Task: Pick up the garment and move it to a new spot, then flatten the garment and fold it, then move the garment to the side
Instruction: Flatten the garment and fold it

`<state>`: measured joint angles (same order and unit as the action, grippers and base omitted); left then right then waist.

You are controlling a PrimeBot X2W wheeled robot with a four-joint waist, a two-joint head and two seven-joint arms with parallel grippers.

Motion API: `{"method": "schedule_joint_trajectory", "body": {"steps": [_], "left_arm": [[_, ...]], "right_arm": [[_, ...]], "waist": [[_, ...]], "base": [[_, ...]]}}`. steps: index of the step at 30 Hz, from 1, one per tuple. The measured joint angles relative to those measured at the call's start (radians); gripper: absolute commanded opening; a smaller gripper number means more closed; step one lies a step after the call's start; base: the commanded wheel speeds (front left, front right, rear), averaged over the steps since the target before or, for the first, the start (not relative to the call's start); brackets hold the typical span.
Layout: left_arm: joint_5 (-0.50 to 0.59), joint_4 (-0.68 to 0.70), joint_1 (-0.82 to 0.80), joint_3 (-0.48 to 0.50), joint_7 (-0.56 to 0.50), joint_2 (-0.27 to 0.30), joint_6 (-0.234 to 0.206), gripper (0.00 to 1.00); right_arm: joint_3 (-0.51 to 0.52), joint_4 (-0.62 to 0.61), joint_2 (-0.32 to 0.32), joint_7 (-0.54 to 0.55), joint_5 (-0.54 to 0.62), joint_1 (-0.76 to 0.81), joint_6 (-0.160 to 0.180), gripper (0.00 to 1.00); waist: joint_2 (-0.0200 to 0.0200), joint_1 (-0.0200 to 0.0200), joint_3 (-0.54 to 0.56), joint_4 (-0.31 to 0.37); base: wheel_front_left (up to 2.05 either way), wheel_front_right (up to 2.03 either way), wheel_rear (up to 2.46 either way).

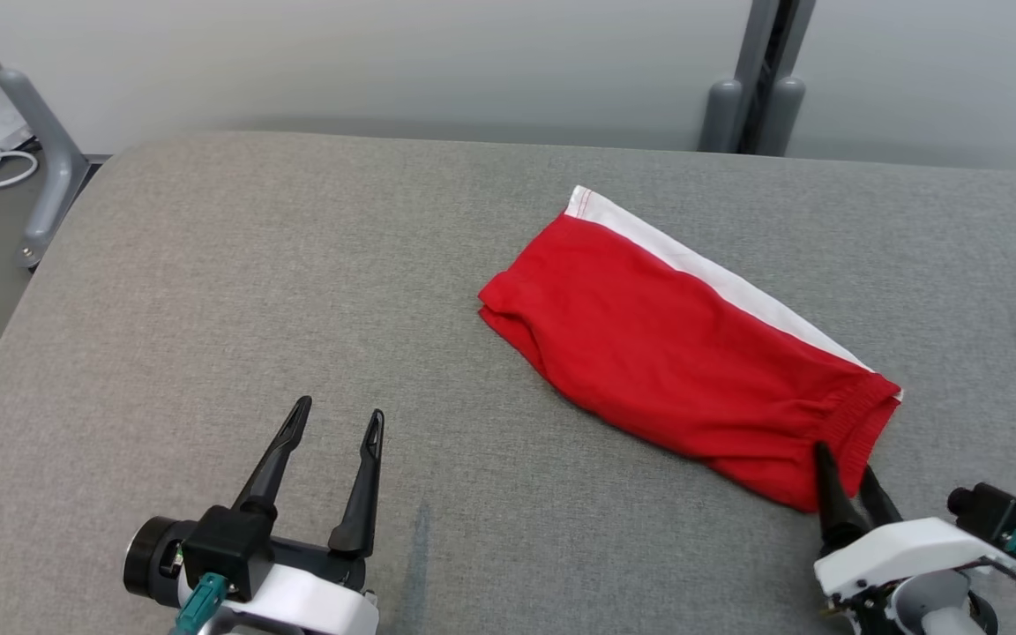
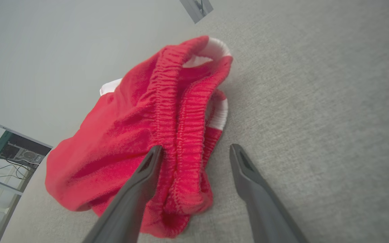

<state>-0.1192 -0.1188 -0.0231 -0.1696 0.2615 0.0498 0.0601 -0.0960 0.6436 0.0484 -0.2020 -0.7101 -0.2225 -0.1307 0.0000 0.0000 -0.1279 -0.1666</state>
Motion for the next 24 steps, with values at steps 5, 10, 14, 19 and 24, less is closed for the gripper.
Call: {"method": "schedule_joint_trajectory", "body": {"steps": [5,10,14,19,24], "left_arm": [[-0.002,-0.001,-0.003,-0.01,0.0,0.0,-0.001,1.0],[-0.003,-0.002,-0.003,-0.013,0.0,0.0,-0.003,1.0],[-0.003,-0.002,-0.003,-0.011,0.0,0.0,-0.003,1.0],[-0.002,-0.002,-0.006,-0.001,0.0,0.0,-0.003,1.0],[0.001,-0.001,-0.008,0.001,0.0,0.0,-0.002,1.0]], "right_arm": [[-0.005,0.065,0.018,0.016,-0.143,-0.043,0.003,1.0],[-0.037,0.093,0.029,0.018,-0.263,-0.077,0.005,1.0],[-0.072,0.099,0.03,0.017,-0.317,-0.092,0.006,0.0],[-0.088,0.105,0.027,-0.012,-0.335,-0.101,0.003,0.0],[-0.095,0.113,0.053,-0.026,-0.349,-0.119,0.0,0.0]], "waist": [[0.0,0.0,-0.009,-0.035],[0.0,0.0,-0.012,-0.056],[0.0001,0.0,-0.009,-0.06],[0.0,0.0,-0.007,-0.057],[0.0,0.0,-0.01,-0.051]], "base": [[0.0,0.0,0.0],[0.0,0.0,0.0],[0.0,0.0,0.0],[0.0,0.0,0.0],[0.0,0.0,0.0]]}}
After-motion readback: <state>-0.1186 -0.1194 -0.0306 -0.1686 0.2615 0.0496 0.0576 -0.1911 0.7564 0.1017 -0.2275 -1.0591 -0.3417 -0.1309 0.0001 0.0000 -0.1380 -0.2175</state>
